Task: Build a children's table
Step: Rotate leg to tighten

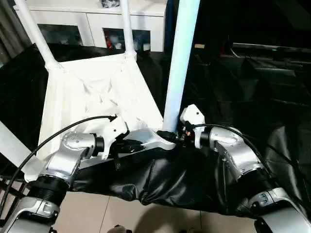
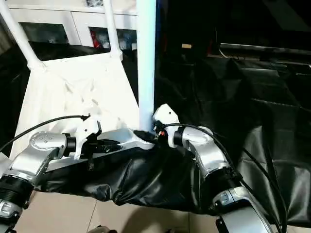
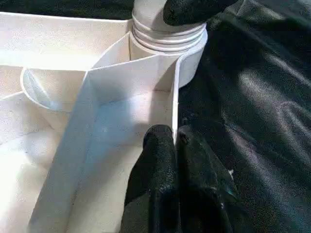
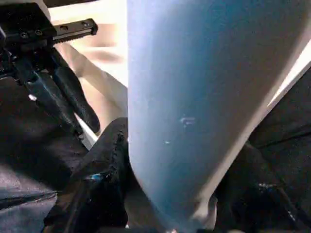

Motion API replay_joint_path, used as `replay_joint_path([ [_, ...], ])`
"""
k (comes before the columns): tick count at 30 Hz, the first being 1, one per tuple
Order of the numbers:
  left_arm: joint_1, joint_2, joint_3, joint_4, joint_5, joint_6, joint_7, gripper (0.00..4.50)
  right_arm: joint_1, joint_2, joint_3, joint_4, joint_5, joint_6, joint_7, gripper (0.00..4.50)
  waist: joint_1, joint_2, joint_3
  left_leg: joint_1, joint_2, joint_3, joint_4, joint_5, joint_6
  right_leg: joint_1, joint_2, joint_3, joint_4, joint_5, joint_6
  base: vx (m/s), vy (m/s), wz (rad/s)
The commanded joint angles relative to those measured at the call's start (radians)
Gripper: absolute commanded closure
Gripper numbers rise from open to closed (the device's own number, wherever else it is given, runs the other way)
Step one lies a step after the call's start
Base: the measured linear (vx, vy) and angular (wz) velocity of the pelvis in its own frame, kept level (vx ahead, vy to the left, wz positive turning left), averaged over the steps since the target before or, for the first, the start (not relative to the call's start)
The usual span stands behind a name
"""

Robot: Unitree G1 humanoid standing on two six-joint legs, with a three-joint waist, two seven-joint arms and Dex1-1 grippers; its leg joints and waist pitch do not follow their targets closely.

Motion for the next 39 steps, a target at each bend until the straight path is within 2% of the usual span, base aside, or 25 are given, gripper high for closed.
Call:
replay_joint_path([
  [1, 0.012, -0.003, 0.005, -0.016, -0.023, 0.009, -0.012, 4.50, -0.010, -0.002, 0.015, 0.022, -0.031, 0.001, 0.007, 2.44, 0.001, -0.005, -0.067, 0.013, 0.037, -0.018, -0.073, -0.231, 0.018, 0.045, -0.060, 0.043, -0.067, -0.216, -0.237, 0.000, 0.000, 0.00],
  [3, 0.013, -0.001, 0.006, -0.017, -0.024, 0.009, -0.013, 4.50, -0.010, -0.005, 0.018, 0.024, -0.033, 0.005, 0.011, 2.44, 0.002, -0.004, -0.067, 0.013, 0.037, -0.018, -0.073, -0.231, 0.018, 0.046, -0.061, 0.043, -0.067, -0.218, -0.237, 0.000, 0.000, 0.00],
  [4, 0.015, 0.002, 0.008, -0.022, -0.025, 0.011, -0.013, 4.50, -0.015, -0.007, 0.017, 0.039, -0.024, 0.048, 0.031, 2.09, 0.002, -0.005, -0.067, 0.012, 0.037, -0.019, -0.073, -0.230, 0.019, 0.046, -0.061, 0.043, -0.067, -0.220, -0.236, 0.000, 0.000, 0.00],
  [5, 0.015, 0.002, 0.009, -0.024, -0.026, 0.012, -0.013, 4.50, -0.017, -0.007, 0.016, 0.043, -0.024, 0.051, 0.029, 2.09, 0.001, -0.007, -0.067, 0.013, 0.036, -0.018, -0.073, -0.232, 0.020, 0.047, -0.060, 0.043, -0.067, -0.223, -0.238, 0.000, 0.000, 0.00],
  [6, 0.016, 0.002, 0.009, -0.025, -0.026, 0.012, -0.013, 4.50, -0.018, -0.007, 0.016, 0.046, -0.024, 0.051, 0.027, 2.09, 0.000, -0.006, -0.066, 0.012, 0.037, -0.019, -0.073, -0.232, 0.020, 0.047, -0.060, 0.042, -0.067, -0.229, -0.237, 0.000, 0.000, 0.00],
  [7, 0.016, 0.002, 0.009, -0.027, -0.026, 0.013, -0.012, 4.50, -0.020, -0.006, 0.014, 0.048, -0.026, 0.047, 0.017, 1.75, 0.001, -0.004, -0.066, 0.013, 0.037, -0.018, -0.073, -0.235, 0.019, 0.044, -0.060, 0.043, -0.068, -0.235, -0.235, 0.000, 0.000, 0.00],
  [10, 0.017, 0.000, 0.009, -0.029, -0.026, 0.014, -0.011, 4.50, -0.026, -0.001, 0.012, 0.056, -0.032, 0.040, -0.002, 1.68, -0.001, -0.005, -0.066, 0.013, 0.037, -0.019, -0.074, -0.236, 0.015, 0.044, -0.060, 0.043, -0.068, -0.228, -0.237, 0.000, 0.000, 0.00],
  [12, 0.016, -0.001, 0.008, -0.029, -0.026, 0.014, -0.010, 4.50, -0.030, 0.001, 0.016, 0.066, -0.050, 0.025, -0.023, 1.44, -0.001, -0.006, -0.066, 0.013, 0.038, -0.019, -0.075, -0.237, 0.012, 0.044, -0.061, 0.043, -0.068, -0.232, -0.234, 0.000, 0.000, 0.00],
  [14, 0.014, -0.004, 0.009, -0.027, -0.026, 0.014, -0.009, 4.50, -0.037, 0.004, 0.021, 0.084, -0.070, 0.006, -0.041, 1.44, -0.002, -0.006, -0.065, 0.014, 0.037, -0.019, -0.075, -0.249, 0.007, 0.043, -0.061, 0.043, -0.070, -0.247, -0.232, 0.000, 0.000, 0.00],
  [26, 0.007, -0.006, 0.009, -0.023, -0.024, 0.016, -0.008, 4.50, -0.047, 0.010, 0.018, 0.108, -0.075, -0.004, -0.029, 1.44, -0.002, -0.004, -0.066, 0.014, 0.038, -0.019, -0.076, -0.253, 0.009, 0.044, -0.061, 0.044, -0.069, -0.238, -0.235, 0.000, 0.000, 0.00],
  [27, 0.008, -0.006, 0.008, -0.023, -0.024, 0.017, -0.007, 4.50, -0.047, 0.011, 0.014, 0.110, -0.070, 0.002, -0.018, 1.11, -0.002, -0.004, -0.066, 0.014, 0.038, -0.020, -0.076, -0.255, 0.008, 0.044, -0.061, 0.044, -0.069, -0.241, -0.235, 0.000, 0.000, 0.00],
  [30, 0.009, -0.004, 0.009, -0.026, -0.025, 0.018, -0.010, 4.50, -0.048, 0.012, 0.013, 0.115, -0.072, 0.010, -0.020, 1.06, -0.001, -0.005, -0.068, 0.014, 0.038, -0.019, -0.075, -0.251, 0.009, 0.045, -0.061, 0.044, -0.068, -0.237, -0.238, 0.000, 0.000, 0.00],
  [31, 0.009, -0.004, 0.009, -0.026, -0.025, 0.019, -0.010, 4.50, -0.049, 0.012, 0.016, 0.118, -0.081, 0.002, -0.032, 0.87, 0.000, -0.003, -0.069, 0.013, 0.038, -0.019, -0.074, -0.240, 0.008, 0.045, -0.061, 0.044, -0.067, -0.225, -0.242, 0.000, 0.000, 0.00],
  [39, 0.008, 0.000, 0.010, -0.023, -0.026, 0.019, -0.014, 4.50, -0.064, 0.020, -0.001, 0.142, -0.076, -0.016, -0.044, 0.87, -0.002, -0.004, -0.068, 0.014, 0.038, -0.019, -0.075, -0.251, 0.007, 0.045, -0.062, 0.044, -0.068, -0.232, -0.239, 0.000, 0.000, 0.00],
])
